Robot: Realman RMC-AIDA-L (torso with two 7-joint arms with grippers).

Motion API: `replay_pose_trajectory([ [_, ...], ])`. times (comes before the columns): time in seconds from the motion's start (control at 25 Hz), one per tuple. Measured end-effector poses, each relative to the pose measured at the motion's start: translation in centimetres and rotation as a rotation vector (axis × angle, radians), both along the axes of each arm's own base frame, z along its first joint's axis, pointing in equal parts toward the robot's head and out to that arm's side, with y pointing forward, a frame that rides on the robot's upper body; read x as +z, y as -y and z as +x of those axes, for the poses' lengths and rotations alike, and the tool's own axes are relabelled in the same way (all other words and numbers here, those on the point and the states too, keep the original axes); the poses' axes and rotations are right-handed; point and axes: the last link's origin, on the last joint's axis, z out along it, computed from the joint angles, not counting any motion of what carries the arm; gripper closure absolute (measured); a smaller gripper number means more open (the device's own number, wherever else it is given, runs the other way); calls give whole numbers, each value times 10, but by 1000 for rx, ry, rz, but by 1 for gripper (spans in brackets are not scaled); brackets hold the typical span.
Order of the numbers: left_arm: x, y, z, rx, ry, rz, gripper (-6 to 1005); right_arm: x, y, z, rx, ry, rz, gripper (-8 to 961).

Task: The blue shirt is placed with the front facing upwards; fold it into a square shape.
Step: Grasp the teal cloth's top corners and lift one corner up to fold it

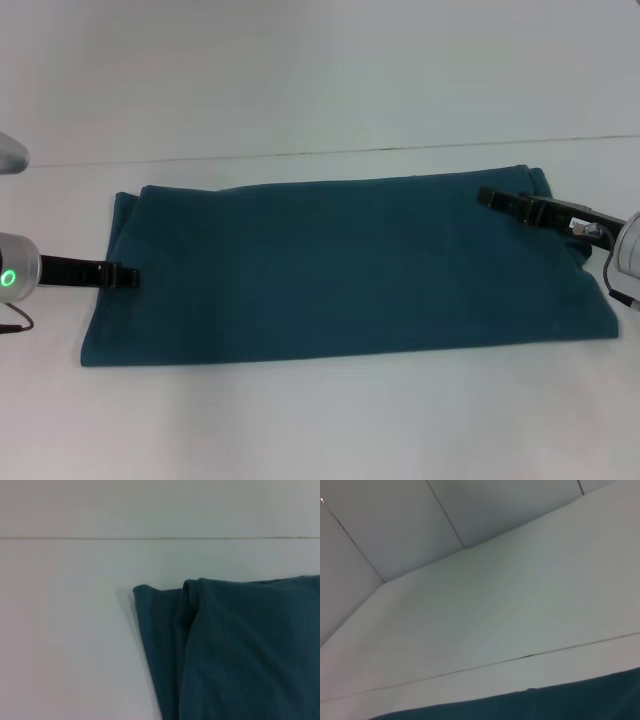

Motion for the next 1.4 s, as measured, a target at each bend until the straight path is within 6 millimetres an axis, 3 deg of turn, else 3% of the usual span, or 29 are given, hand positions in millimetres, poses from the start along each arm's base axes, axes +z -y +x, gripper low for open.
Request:
replay_pose_trajectory([
  [0.24, 1, -1, 0, -2, -3, 5, 598, -1, -3, -3, 8, 4, -3, 147],
  [0.44, 1, -1, 2, -6, 0, -2, 819, -1, -4, -5, 10, 3, -3, 149],
  [0.8, -2, -1, 12, -29, 18, -31, 971, -1, -3, -4, 1, -9, -3, 154],
  [1.04, 1, -1, 22, -59, 27, -28, 967, 0, -1, -1, -7, -19, -1, 159],
  [1.4, 6, 2, 15, -45, 21, -1, 952, -3, 1, 1, -14, -19, -11, 166],
])
